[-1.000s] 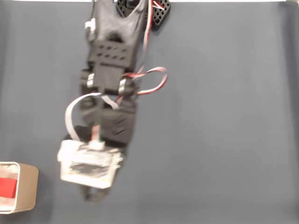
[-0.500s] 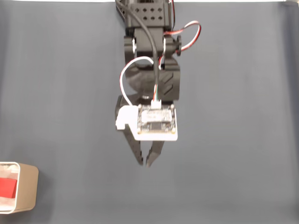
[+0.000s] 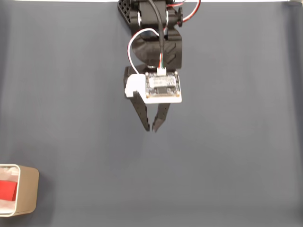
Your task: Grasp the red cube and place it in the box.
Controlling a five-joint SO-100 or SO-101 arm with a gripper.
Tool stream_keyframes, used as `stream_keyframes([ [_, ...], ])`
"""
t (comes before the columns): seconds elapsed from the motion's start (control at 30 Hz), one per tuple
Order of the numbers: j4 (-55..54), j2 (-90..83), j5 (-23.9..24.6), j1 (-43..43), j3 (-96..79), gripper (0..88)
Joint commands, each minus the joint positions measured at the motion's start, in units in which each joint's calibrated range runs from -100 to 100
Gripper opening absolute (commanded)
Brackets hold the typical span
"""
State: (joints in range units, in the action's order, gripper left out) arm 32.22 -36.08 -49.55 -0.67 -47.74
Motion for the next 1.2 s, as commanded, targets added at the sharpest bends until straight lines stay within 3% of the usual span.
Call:
stream_keyframes([
  [0.0, -1.56, -6.81, 0.20, 0.17, -4.63, 0.0],
  [0.73, -1.40, -42.34, -0.10, 0.38, -47.06, 0.0],
  [0.87, 1.63, -48.93, -0.24, 0.24, -52.08, 0.0],
  [1.17, 19.17, -60.19, 1.07, -0.68, -52.08, 0.0],
])
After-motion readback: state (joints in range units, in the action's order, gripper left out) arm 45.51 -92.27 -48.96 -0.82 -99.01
